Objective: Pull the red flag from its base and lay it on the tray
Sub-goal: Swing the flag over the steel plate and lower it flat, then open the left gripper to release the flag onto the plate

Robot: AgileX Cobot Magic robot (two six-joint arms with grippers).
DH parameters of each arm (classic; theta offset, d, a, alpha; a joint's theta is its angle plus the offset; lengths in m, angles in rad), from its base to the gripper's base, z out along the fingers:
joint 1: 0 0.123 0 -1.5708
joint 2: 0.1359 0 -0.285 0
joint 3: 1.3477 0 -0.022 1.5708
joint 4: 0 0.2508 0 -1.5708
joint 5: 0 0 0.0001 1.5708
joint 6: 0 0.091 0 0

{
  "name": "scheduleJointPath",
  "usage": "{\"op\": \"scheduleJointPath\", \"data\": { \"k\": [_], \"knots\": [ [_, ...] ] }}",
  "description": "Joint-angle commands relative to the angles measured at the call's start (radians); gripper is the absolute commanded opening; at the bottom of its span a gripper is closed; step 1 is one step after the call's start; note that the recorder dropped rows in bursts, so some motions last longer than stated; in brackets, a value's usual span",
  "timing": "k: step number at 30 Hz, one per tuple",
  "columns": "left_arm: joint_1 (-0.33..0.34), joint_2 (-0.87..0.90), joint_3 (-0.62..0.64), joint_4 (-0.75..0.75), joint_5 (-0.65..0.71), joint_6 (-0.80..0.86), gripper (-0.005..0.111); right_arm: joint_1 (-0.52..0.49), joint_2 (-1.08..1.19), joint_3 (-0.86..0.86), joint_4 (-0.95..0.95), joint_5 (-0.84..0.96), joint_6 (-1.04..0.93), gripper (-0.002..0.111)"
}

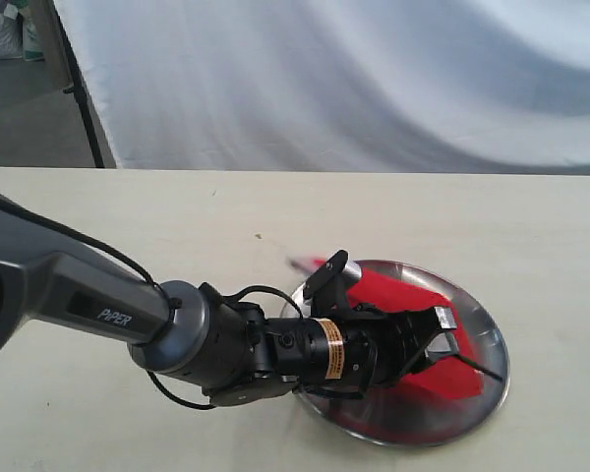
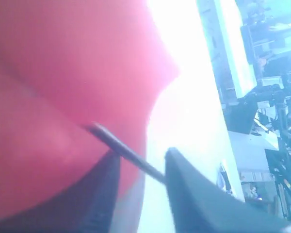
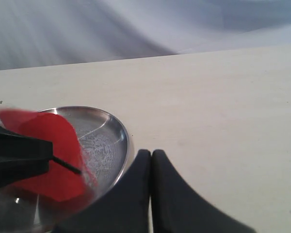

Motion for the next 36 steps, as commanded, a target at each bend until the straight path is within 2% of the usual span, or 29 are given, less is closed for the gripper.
{"op": "scheduleJointPath", "data": {
  "k": [1,3,5,8,10,14,17,19,21,27,31,34,36],
  "knots": [
    [-0.003,-0.001,-0.002,0.018,0.025,-0.012,0.066,-0.002,-0.006,0.001,-0.012,-0.006,-0.002,0.000],
    [-0.003,-0.001,-0.006,0.053,0.023,-0.012,0.075,-0.002,-0.006,0.001,-0.012,-0.006,-0.002,0.000],
    [-0.003,-0.003,-0.006,0.089,0.023,-0.012,0.074,-0.002,-0.006,0.001,-0.012,-0.006,-0.002,0.000],
    [-0.003,-0.007,-0.006,0.126,0.021,-0.001,0.065,-0.002,-0.006,0.001,-0.012,-0.006,-0.002,0.000],
    [-0.003,-0.021,-0.006,0.138,0.003,0.044,0.055,-0.002,-0.006,0.001,-0.012,-0.006,-0.002,0.000],
    [-0.003,-0.079,-0.006,0.140,-0.007,0.220,0.038,-0.002,-0.006,0.001,-0.012,-0.006,-0.002,0.000],
    [-0.003,-0.147,-0.006,0.144,0.039,0.356,0.025,-0.002,-0.006,0.001,-0.012,-0.006,-0.002,0.000],
    [-0.003,-0.205,-0.006,0.158,0.135,0.457,0.013,-0.002,-0.006,0.001,-0.012,-0.006,-0.002,0.000],
    [-0.003,-0.267,-0.006,0.192,0.296,0.574,0.001,-0.002,-0.006,0.001,-0.012,-0.006,-0.002,0.000],
    [-0.003,-0.419,-0.006,0.225,0.926,0.829,0.000,-0.002,-0.006,0.001,-0.012,-0.006,-0.002,0.000],
    [-0.003,-0.480,-0.006,0.225,1.270,0.972,0.000,-0.002,-0.006,0.001,-0.012,-0.006,-0.002,0.000],
    [-0.003,-0.526,-0.001,0.223,1.419,1.048,0.000,-0.002,-0.006,0.001,-0.012,-0.006,-0.002,0.000],
    [-0.003,-0.566,0.016,0.225,1.439,1.092,0.000,-0.002,-0.006,0.001,-0.012,-0.006,-0.002,0.000]
  ]
}}
